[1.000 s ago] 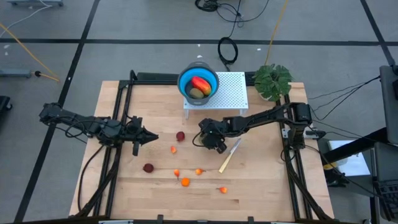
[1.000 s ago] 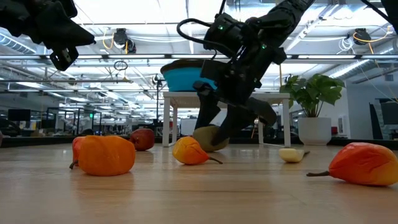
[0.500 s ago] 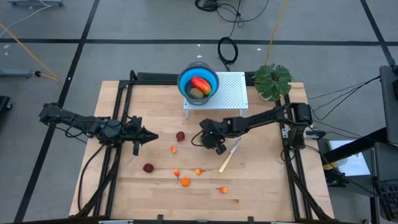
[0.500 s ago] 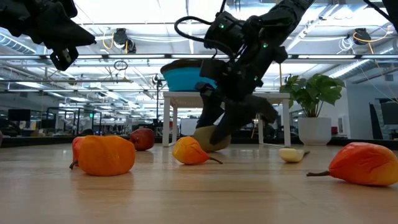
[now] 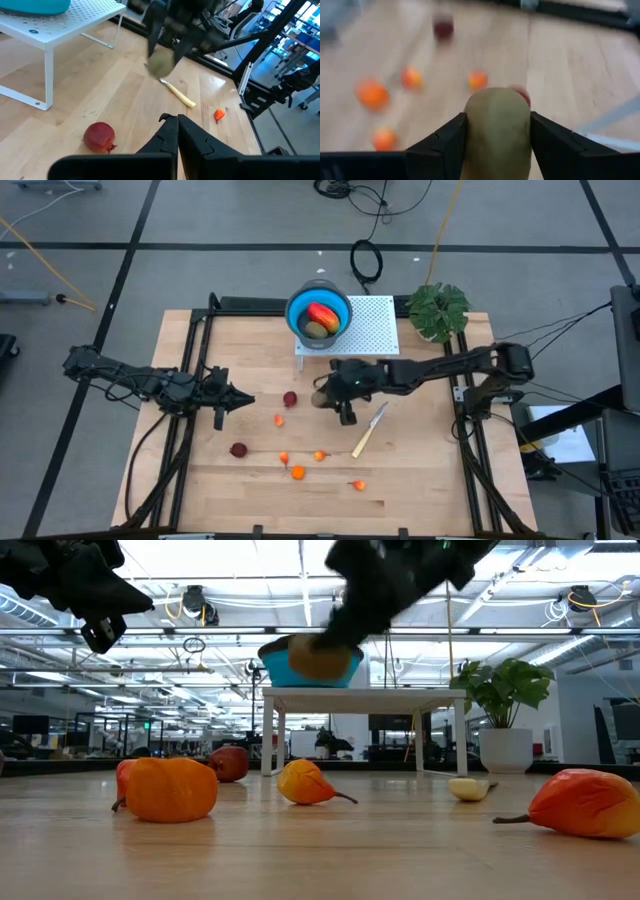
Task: Pick & Place Fruit
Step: Put the green kiwi into the blue strainer bowl on the shelf
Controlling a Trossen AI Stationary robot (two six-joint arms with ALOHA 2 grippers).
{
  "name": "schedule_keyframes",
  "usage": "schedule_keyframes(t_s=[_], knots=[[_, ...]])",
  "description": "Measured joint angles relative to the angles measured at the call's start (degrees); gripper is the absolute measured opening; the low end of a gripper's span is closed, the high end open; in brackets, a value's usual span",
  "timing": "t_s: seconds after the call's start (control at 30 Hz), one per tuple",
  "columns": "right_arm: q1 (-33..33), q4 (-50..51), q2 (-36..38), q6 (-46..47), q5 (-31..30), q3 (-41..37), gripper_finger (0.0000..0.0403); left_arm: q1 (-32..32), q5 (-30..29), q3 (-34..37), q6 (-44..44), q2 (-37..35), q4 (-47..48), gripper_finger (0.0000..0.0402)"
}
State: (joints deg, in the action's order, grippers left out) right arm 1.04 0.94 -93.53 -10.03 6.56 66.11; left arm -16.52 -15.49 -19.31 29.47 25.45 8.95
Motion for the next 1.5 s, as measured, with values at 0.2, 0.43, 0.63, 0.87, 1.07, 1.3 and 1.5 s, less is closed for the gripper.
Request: schedule_keyframes(t_s=[0.2, 0.43, 0.63, 0.87, 1.07, 1.3, 1.5], knots=[[0.0, -10.66, 5.24, 16.1, 4.57, 0.02, 0.0184, 0.0, 0.04, 0.0, -0.12, 0.0, 0.15, 0.0019], [0.0, -23.52, 7.21, 36.26, 6.99, 0.04, 0.0189, 0.0, 0.22, 0.0, -0.48, 0.0, 0.28, 0.0002], [0.17, -33.04, 7.24, 57.06, 8.74, 0.07, 0.0185, 0.0, 0.22, 0.0, -0.48, 0.0, 0.28, 0.0017], [0.5, -38.02, 7.18, 77.67, 8.78, 0.04, 0.0192, 0.0, 0.2, 0.0, -0.46, 0.0, 0.28, 0.0012], [0.5, -40.4, 7.14, 91.78, 8.84, 0.04, 0.0192, 0.0, 0.2, 0.0, -0.48, 0.0, 0.28, 0.0004], [0.5, -41.38, 7.16, 95.07, 8.91, 0.04, 0.0197, 0.0, -0.02, 0.0, -0.48, 0.04, 0.28, 0.002], [0.5, -41.29, 7.16, 95.0, 8.91, 0.04, 0.0198, 0.0, -0.04, 0.0, -0.5, 0.04, 0.28, 0.0006]])
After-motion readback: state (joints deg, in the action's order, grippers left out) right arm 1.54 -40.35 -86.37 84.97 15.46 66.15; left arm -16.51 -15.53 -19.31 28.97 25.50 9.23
